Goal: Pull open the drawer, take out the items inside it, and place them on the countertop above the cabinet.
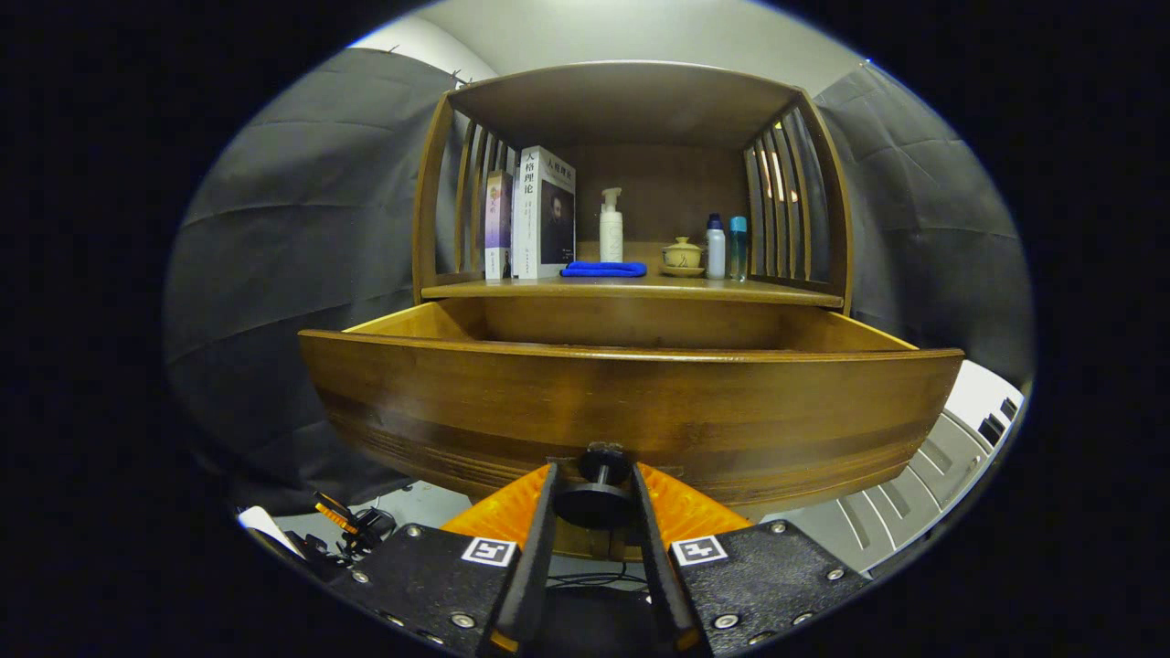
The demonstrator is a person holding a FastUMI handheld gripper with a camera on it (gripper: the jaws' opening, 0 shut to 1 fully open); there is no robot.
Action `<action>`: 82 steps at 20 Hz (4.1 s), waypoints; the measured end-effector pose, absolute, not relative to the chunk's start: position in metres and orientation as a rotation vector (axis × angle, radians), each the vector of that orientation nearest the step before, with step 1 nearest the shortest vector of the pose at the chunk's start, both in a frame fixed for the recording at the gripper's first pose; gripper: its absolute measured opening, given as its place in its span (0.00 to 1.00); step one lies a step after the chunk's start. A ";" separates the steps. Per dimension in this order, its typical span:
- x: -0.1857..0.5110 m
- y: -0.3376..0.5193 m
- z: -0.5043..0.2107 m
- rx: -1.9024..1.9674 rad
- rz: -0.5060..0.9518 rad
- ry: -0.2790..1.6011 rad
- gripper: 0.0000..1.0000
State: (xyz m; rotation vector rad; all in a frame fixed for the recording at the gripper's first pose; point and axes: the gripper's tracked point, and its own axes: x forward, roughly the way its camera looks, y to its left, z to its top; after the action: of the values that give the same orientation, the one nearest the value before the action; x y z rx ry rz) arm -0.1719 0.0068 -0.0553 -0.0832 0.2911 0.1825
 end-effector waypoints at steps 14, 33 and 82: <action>-0.176 0.030 0.048 -0.094 0.279 0.047 0.95; -0.054 0.039 0.063 0.007 0.370 0.488 0.95; -0.040 0.009 -0.096 -0.276 0.393 1.090 0.50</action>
State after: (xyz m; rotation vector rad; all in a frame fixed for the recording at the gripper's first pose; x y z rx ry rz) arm -0.0402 0.0087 -0.0961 -0.2756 1.0896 0.3929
